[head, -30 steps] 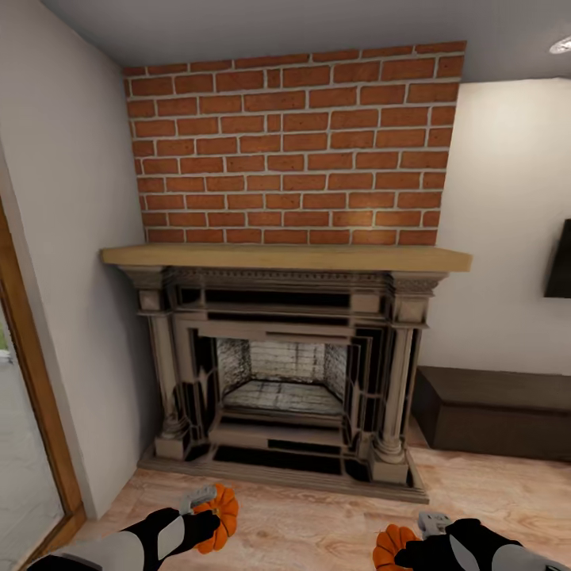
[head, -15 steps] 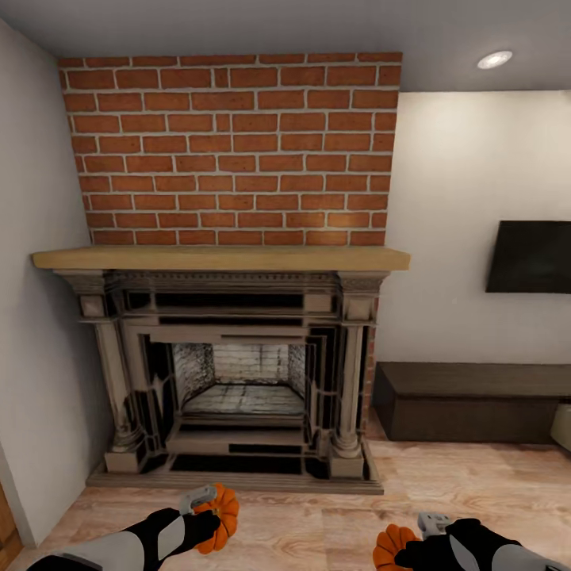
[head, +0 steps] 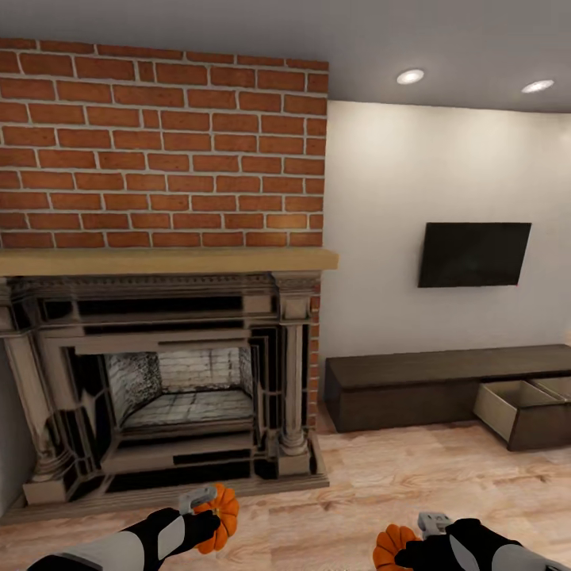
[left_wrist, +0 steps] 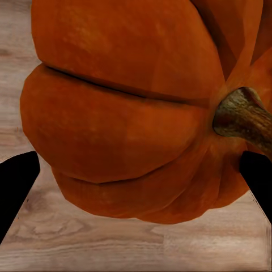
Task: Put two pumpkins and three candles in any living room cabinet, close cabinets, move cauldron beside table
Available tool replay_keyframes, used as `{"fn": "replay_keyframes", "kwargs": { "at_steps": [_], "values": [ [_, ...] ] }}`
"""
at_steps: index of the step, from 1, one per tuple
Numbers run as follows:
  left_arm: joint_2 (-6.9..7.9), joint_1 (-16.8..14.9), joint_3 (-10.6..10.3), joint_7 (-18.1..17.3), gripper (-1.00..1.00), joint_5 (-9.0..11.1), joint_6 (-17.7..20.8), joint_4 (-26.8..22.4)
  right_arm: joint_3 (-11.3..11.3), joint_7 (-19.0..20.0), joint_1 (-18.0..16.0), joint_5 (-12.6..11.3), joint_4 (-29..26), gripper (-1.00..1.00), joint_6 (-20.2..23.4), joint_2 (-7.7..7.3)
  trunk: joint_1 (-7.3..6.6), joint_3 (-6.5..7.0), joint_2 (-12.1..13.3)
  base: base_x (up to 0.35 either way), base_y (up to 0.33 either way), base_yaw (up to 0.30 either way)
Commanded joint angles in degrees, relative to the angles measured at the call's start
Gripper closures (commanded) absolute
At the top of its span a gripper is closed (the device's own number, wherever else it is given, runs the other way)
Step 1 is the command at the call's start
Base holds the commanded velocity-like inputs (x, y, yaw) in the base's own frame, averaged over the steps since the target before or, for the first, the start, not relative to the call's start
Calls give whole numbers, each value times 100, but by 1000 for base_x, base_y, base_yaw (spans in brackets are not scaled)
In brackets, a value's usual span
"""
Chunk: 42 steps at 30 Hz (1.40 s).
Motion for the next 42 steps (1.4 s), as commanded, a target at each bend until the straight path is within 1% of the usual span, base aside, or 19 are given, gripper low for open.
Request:
{"fn": "replay_keyframes", "kwargs": {
  "at_steps": [1, 7, 11, 18, 28, 42],
  "values": [
    [-3, -13, -39, -17, 100, 59, 1, 16, 19, 17, -4, -67, -4, 100, 23, -3, 1, -6, -7, 0, -345, -294],
    [-3, -13, -39, -17, 100, 59, 1, 13, 19, 17, -4, -70, 2, 100, 23, -4, 1, 15, -7, 0, -345, -293],
    [-3, -12, -39, -17, 100, 59, 1, 12, 19, 23, -4, -82, 162, 100, 16, -3, 1, 35, -7, 0, -345, -275],
    [-3, -13, -39, -17, 100, 59, -1, 12, 19, 26, -4, -85, 197, 100, 6, -3, 1, 71, -7, 30, -344, -240],
    [-3, -13, -39, -17, 100, 59, -8, 13, 19, 26, -4, -85, 198, 100, -4, -3, 1, 75, -7, 167, -321, -22],
    [-3, -9, -39, -17, 100, 59, -16, 12, 19, 26, -4, -85, 198, 100, -4, -3, 1, 75, -7, 225, -280, 0]
  ]
}}
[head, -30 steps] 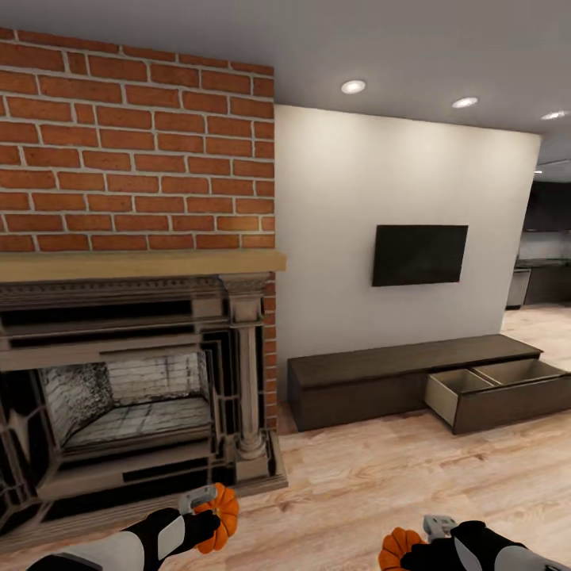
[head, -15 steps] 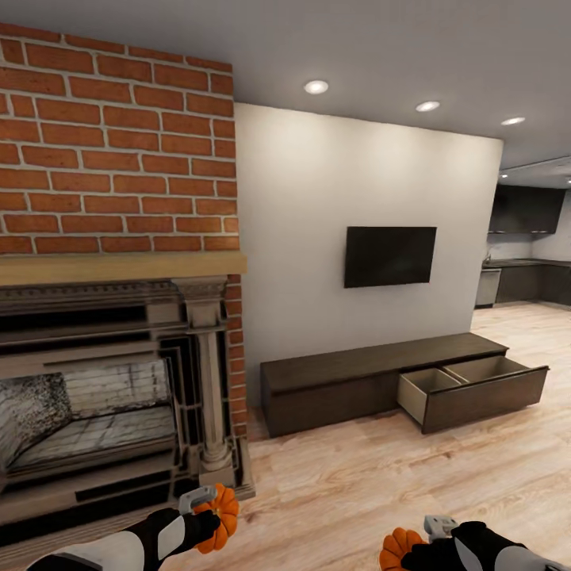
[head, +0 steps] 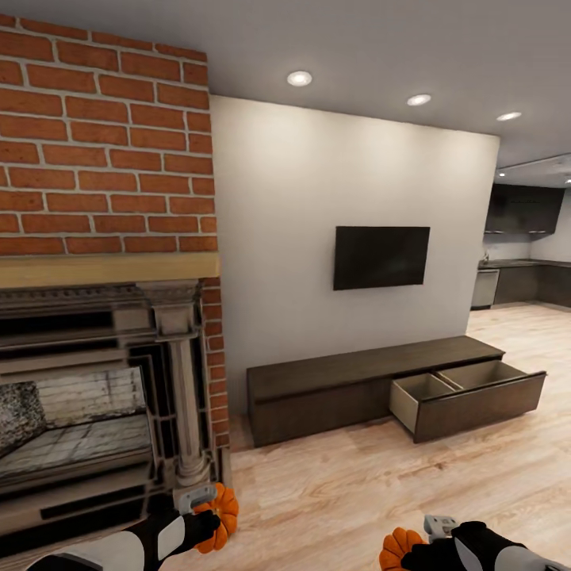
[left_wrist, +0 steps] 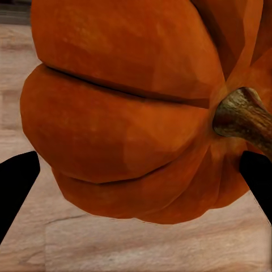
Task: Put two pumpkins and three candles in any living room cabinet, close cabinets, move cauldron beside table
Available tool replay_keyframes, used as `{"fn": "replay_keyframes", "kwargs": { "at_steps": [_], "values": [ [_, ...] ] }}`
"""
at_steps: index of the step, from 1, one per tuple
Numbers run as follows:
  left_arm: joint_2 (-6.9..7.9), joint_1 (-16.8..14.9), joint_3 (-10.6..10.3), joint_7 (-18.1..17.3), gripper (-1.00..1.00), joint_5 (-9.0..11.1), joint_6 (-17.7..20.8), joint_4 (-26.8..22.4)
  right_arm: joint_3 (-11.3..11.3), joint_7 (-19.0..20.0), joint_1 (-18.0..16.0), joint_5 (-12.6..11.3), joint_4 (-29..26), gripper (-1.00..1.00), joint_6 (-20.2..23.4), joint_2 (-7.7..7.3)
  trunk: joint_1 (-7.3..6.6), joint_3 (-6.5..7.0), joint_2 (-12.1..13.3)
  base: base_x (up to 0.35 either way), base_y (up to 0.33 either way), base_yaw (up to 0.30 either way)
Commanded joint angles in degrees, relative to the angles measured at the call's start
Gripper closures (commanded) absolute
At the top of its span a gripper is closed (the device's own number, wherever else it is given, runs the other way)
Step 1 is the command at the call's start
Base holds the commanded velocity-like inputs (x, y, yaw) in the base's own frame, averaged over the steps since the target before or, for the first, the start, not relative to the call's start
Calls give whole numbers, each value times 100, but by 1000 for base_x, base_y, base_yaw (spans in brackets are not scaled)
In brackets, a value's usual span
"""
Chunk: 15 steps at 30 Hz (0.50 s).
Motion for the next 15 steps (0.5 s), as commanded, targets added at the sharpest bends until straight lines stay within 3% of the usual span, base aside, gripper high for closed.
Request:
{"fn": "replay_keyframes", "kwargs": {
  "at_steps": [1, 5, 15],
  "values": [
    [-3, -14, -38, -18, 100, 60, 1, 15, 22, 27, -6, -67, 5, 100, 19, 0, 3, -8, -6, 232, -271, -6],
    [-5, -14, -38, -18, 100, 60, 0, 15, 22, 27, -6, -66, 5, 100, 19, 0, 3, -6, -6, 232, -271, -122],
    [-3, -10, -38, -18, 100, 60, 0, 15, 22, 27, -6, -67, 5, 100, 19, 0, 3, 21, -6, 231, -271, -276]
  ]
}}
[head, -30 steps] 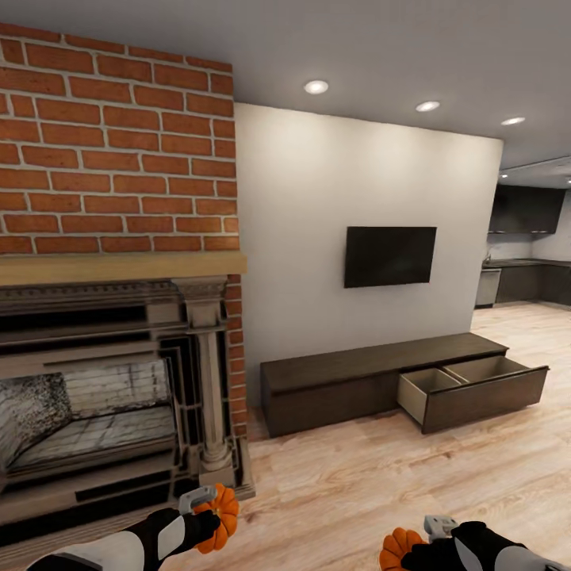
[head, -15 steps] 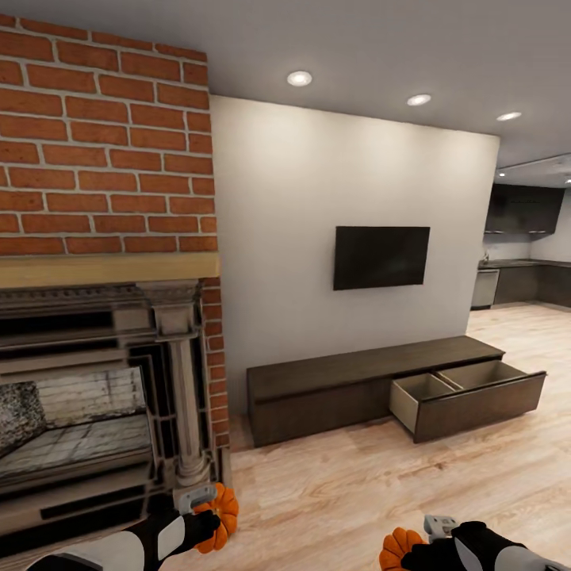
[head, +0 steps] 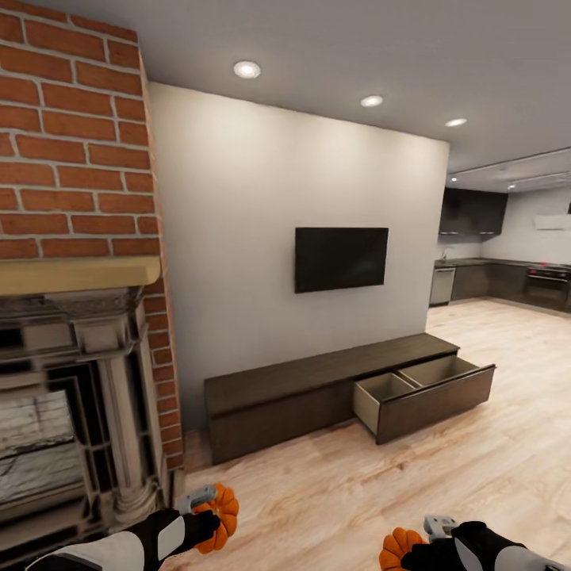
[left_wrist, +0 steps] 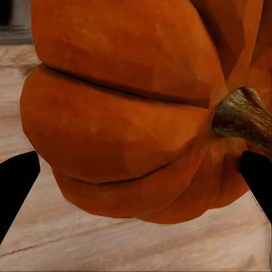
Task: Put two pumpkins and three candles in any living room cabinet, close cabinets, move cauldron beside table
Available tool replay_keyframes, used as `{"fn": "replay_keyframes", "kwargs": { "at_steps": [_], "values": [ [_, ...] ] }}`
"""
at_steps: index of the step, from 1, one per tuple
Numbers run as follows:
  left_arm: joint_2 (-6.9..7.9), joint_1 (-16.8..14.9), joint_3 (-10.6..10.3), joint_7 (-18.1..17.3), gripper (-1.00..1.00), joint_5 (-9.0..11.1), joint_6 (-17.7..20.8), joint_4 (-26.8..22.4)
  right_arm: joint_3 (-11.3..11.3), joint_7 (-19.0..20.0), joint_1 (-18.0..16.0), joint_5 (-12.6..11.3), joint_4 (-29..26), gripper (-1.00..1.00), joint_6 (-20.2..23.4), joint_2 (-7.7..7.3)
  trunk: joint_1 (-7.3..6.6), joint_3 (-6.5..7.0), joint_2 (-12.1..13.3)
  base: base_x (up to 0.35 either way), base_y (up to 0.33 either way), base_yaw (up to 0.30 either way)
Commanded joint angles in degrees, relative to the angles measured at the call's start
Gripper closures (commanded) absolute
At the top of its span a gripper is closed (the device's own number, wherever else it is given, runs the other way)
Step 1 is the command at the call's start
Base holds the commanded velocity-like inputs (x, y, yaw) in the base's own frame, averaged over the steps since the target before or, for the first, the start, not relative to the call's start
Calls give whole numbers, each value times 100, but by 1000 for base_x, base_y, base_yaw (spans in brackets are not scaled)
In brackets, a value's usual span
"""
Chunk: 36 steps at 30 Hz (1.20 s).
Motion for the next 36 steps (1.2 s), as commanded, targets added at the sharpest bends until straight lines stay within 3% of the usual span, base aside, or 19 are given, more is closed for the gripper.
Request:
{"fn": "replay_keyframes", "kwargs": {
  "at_steps": [1, 9, 36],
  "values": [
    [-2, -16, -39, -18, 100, 59, 2, 14, 25, 29, -5, -69, 6, 100, 21, 0, 1, -5, -9, 229, -271, -289],
    [-2, -15, -39, -18, 100, 59, 2, 14, 25, 28, -5, -69, 6, 100, 22, 0, 1, 7, -9, 229, -272, -229],
    [-11, -18, -39, -18, 100, 59, 2, 14, 25, 20, -5, -64, 15, 100, -6, 0, 1, 7, -9, 228, -272, -6]
  ]
}}
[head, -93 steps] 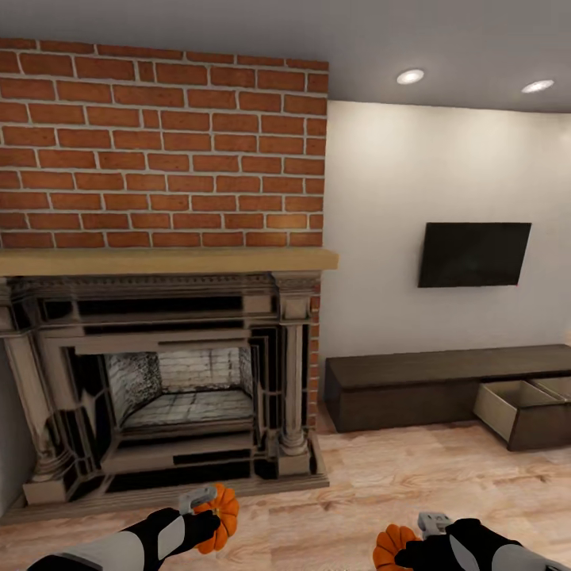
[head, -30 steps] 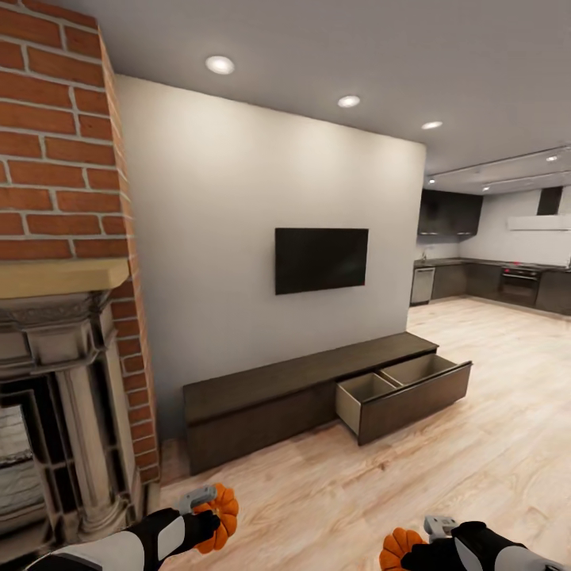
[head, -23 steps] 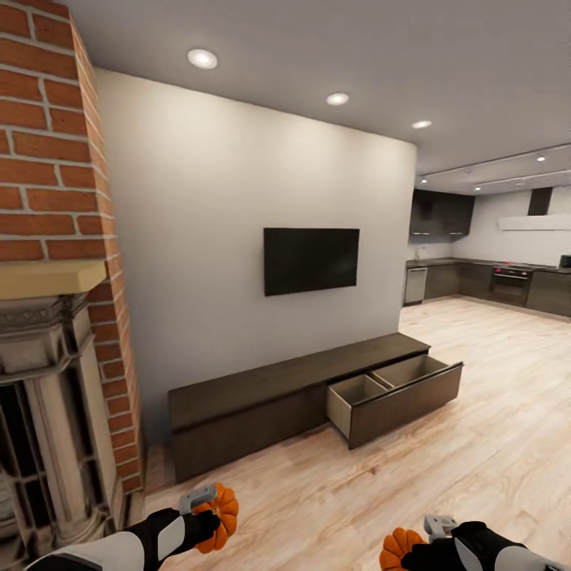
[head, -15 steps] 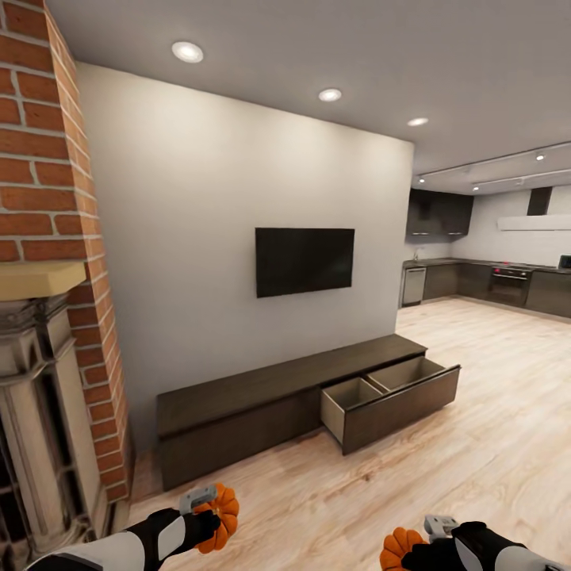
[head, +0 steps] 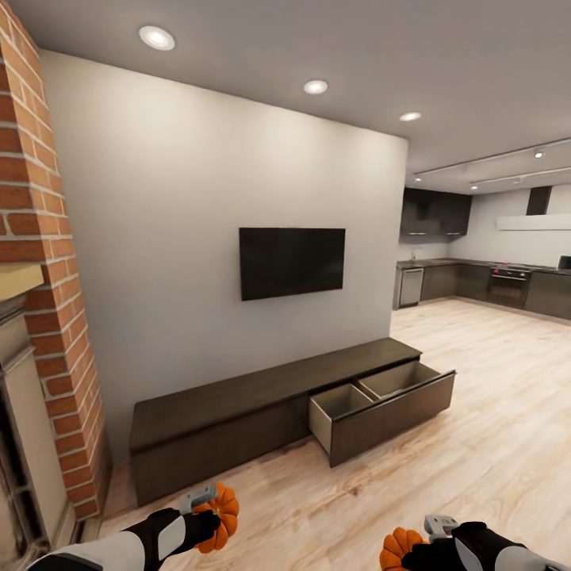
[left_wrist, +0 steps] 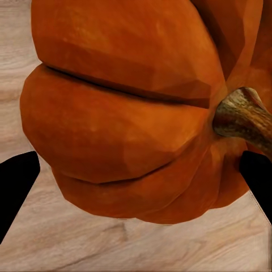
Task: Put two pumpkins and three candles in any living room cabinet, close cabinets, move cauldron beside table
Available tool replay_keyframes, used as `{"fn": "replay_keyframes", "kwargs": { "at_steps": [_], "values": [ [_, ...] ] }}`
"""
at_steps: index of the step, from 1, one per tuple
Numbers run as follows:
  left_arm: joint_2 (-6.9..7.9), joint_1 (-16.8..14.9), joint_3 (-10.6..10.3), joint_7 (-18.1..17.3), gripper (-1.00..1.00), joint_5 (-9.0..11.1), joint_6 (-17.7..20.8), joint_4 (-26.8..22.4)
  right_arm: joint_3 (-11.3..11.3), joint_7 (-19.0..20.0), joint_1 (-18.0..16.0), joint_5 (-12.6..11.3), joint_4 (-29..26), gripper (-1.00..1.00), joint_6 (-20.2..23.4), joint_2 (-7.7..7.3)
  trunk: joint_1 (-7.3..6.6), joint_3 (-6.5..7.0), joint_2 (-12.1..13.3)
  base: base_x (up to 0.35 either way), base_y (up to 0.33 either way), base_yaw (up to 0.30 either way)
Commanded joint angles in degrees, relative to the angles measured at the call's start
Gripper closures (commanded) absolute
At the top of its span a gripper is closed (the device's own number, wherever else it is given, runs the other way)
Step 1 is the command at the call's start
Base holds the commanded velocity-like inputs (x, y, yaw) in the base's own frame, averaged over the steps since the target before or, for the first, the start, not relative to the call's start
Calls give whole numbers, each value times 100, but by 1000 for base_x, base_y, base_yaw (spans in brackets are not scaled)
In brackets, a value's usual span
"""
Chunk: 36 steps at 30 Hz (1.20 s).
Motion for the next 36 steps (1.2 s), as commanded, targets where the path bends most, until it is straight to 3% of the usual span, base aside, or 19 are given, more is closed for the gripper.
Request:
{"fn": "replay_keyframes", "kwargs": {
  "at_steps": [1, 36],
  "values": [
    [-3, -13, -38, -18, 100, 59, 3, 14, 23, 30, -6, -70, 6, 100, 21, 0, 3, -8, -7, 228, -272, 0],
    [-3, -7, -38, -18, 100, 53, 3, 14, 19, 30, -6, -75, 6, 100, 30, 0, 3, -8, -7, 223, -277, 0]
  ]
}}
